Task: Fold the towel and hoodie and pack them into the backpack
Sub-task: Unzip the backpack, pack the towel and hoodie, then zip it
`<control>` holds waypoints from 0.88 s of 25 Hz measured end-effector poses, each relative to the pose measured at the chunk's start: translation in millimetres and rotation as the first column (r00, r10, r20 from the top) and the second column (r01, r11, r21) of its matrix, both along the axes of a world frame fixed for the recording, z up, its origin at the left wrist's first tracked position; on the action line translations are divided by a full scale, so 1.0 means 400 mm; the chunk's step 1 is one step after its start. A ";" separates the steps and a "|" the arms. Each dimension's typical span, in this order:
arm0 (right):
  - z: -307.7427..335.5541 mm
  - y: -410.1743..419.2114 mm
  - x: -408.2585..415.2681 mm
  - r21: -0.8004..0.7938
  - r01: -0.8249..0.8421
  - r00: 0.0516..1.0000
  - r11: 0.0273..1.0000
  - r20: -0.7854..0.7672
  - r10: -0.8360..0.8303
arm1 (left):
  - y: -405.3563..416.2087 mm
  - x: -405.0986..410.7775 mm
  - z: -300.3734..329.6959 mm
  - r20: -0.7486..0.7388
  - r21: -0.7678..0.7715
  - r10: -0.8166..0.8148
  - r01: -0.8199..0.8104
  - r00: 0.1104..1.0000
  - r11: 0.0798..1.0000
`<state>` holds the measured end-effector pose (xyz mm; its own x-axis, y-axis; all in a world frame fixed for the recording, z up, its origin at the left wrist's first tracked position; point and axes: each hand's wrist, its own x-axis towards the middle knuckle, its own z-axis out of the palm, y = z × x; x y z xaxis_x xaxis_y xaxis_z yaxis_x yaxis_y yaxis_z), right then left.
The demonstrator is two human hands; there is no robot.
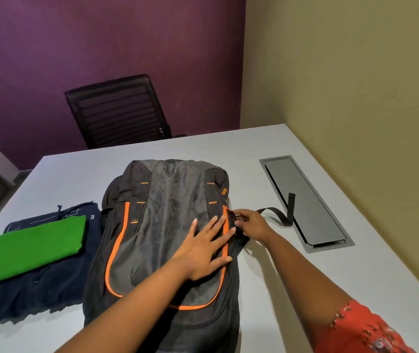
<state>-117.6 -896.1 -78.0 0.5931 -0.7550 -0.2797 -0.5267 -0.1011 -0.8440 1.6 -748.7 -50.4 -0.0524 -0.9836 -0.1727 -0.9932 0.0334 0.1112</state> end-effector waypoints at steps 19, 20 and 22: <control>0.053 0.011 -0.048 -0.056 -0.111 0.976 0.992 -0.193 0.099 | -0.034 0.041 -0.056 0.126 0.164 0.149 -0.168 0.981 0.972; 0.060 0.015 -0.055 -0.040 -0.159 0.967 0.987 -0.209 0.147 | -0.033 0.039 -0.053 0.130 0.186 0.161 -0.183 0.978 0.965; 0.074 0.027 -0.068 0.031 -0.230 0.948 0.973 -0.220 0.231 | -0.031 0.034 -0.048 0.131 0.204 0.171 -0.195 0.977 0.959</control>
